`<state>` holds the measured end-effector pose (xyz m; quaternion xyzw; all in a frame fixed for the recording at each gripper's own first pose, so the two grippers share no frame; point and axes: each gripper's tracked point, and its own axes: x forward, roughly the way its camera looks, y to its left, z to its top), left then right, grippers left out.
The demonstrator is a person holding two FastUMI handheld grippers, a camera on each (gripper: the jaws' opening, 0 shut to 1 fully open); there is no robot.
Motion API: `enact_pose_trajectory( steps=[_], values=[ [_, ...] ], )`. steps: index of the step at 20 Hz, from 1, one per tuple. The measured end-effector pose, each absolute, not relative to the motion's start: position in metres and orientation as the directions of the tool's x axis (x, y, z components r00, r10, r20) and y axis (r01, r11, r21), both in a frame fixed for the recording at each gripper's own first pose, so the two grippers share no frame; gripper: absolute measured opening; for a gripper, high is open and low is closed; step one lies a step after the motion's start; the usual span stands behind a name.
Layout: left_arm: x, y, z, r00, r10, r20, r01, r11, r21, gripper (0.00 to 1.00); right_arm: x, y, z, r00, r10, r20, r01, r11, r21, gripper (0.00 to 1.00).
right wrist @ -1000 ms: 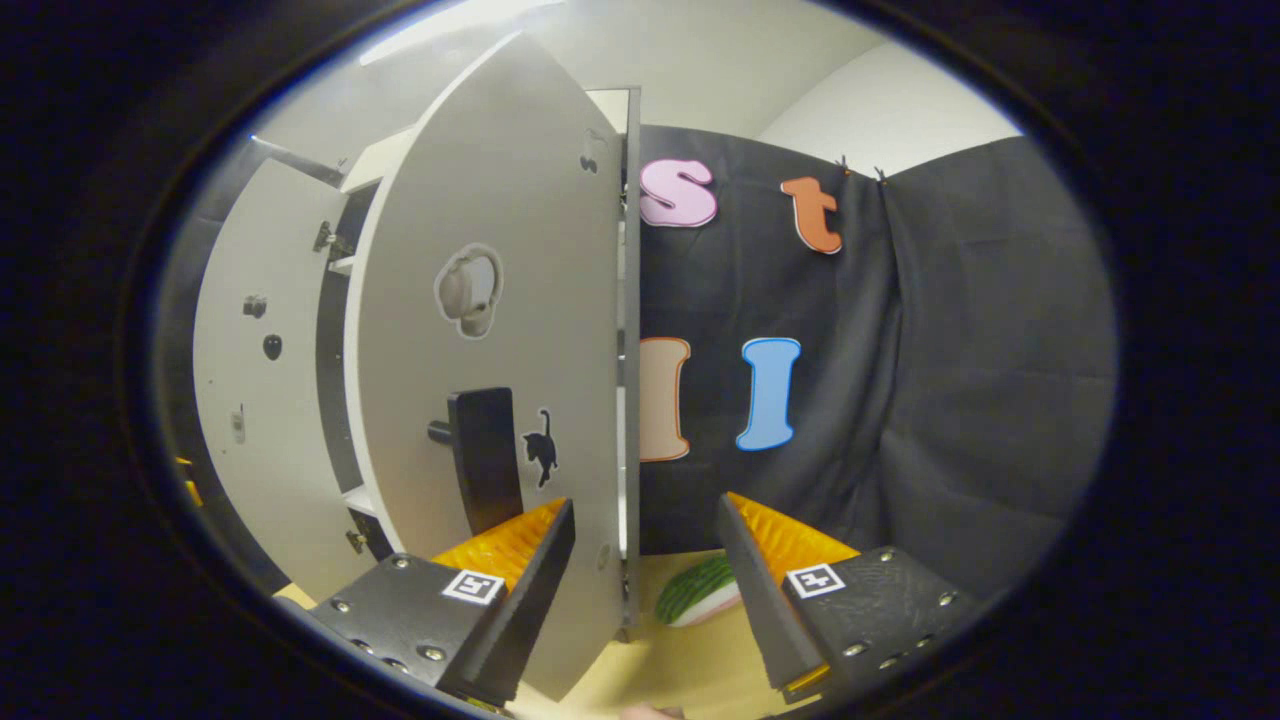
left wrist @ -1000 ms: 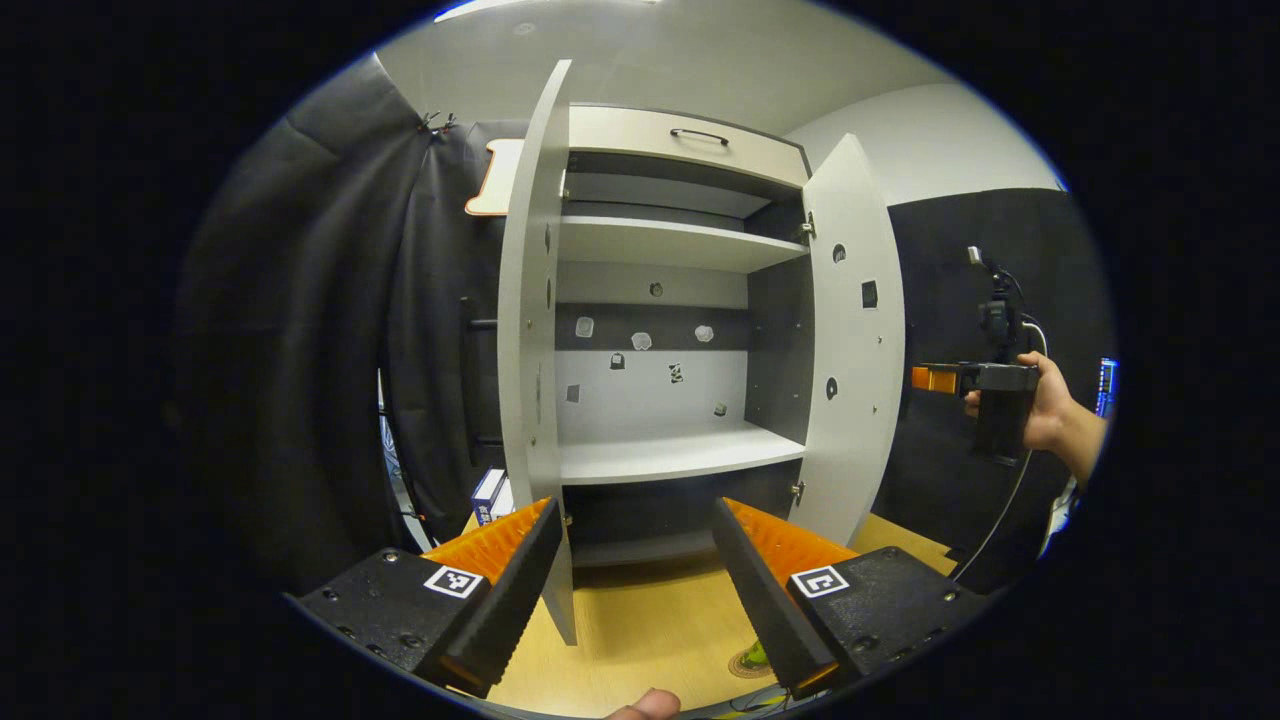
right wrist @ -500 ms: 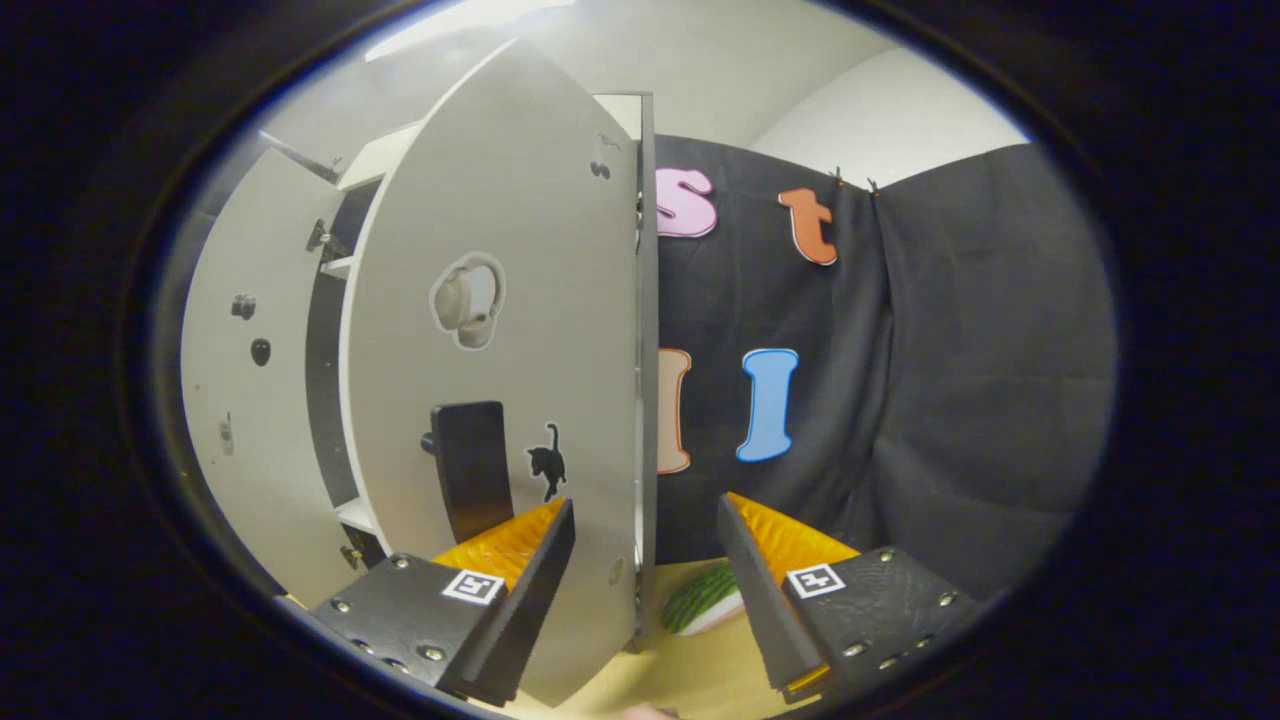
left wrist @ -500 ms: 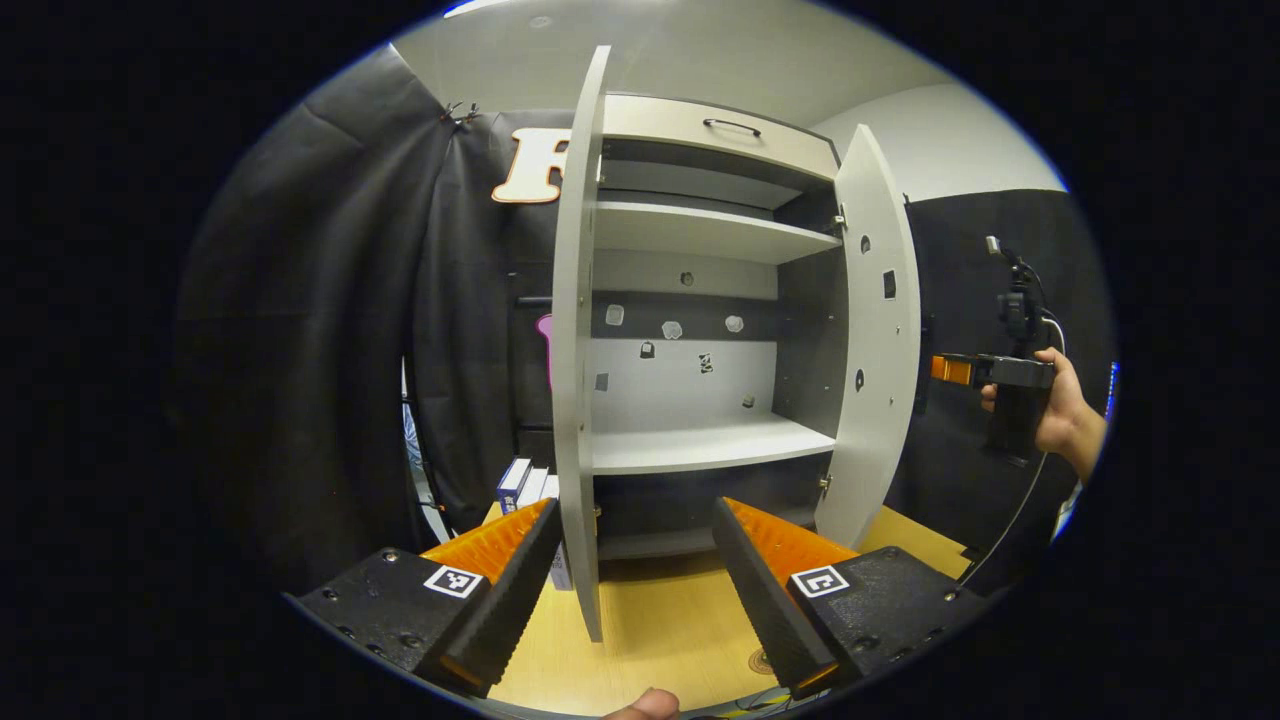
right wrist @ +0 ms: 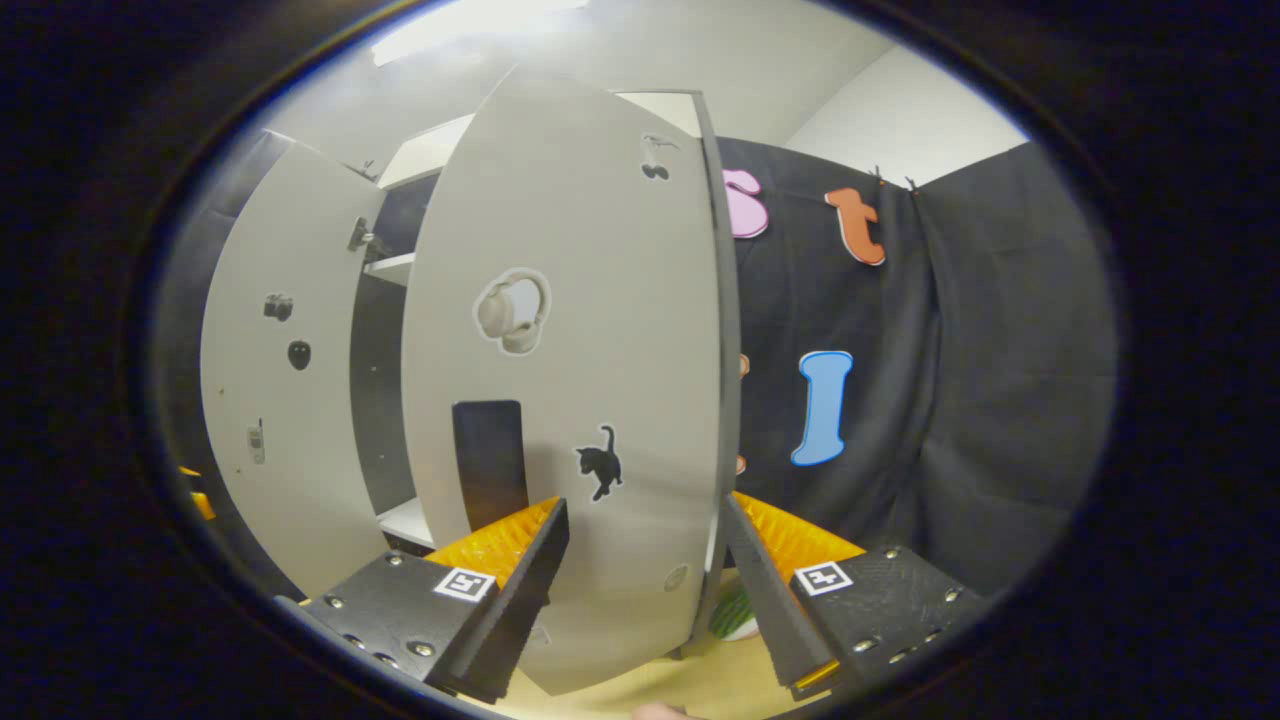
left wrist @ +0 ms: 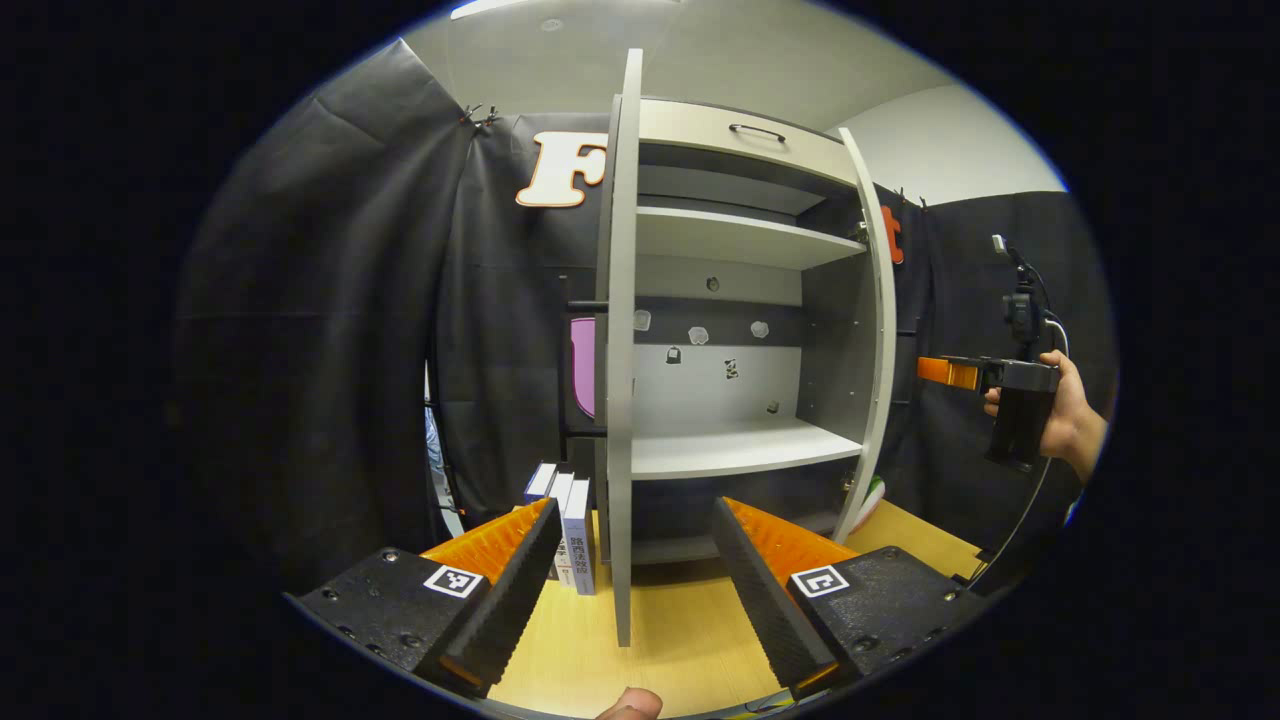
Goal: Grasp the bottle in the cabinet with the left hand and place it on the coaster, then close the right door with the right hand and the left door with the left hand.
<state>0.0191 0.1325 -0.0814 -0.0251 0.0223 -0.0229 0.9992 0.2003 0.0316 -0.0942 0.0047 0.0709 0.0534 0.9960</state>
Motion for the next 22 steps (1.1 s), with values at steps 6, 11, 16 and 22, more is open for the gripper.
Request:
enact_pose_trajectory(
  steps=[6, 11, 16, 22],
  values=[
    [0.024, 0.179, -0.09, 0.998, -0.007, -0.055, 0.003, 0.998, -0.066, 0.96, 0.183, 0.052, -0.101, 0.972, 0.171, -0.162, -0.17, 0.985, 0.022, 0.94],
    [0.033, 0.222, -0.092, 0.996, 0.058, -0.067, -0.06, 0.998, -0.029, 0.96, 0.162, 0.053, -0.103, 0.966, 0.193, -0.173, -0.189, 0.981, 0.037, 0.91],
    [0.051, 0.254, -0.084, 0.993, 0.104, -0.055, -0.106, 0.994, -0.03, 0.94, 0.141, 0.04, -0.105, 0.966, 0.18, -0.186, -0.174, 0.984, 0.047, 0.94],
    [0.084, 0.262, -0.055, 0.992, 0.126, -0.014, -0.127, 0.99, -0.054, 0.94, 0.101, 0.025, -0.095, 0.971, 0.183, -0.156, -0.175, 0.983, 0.062, 0.94]
  ],
)
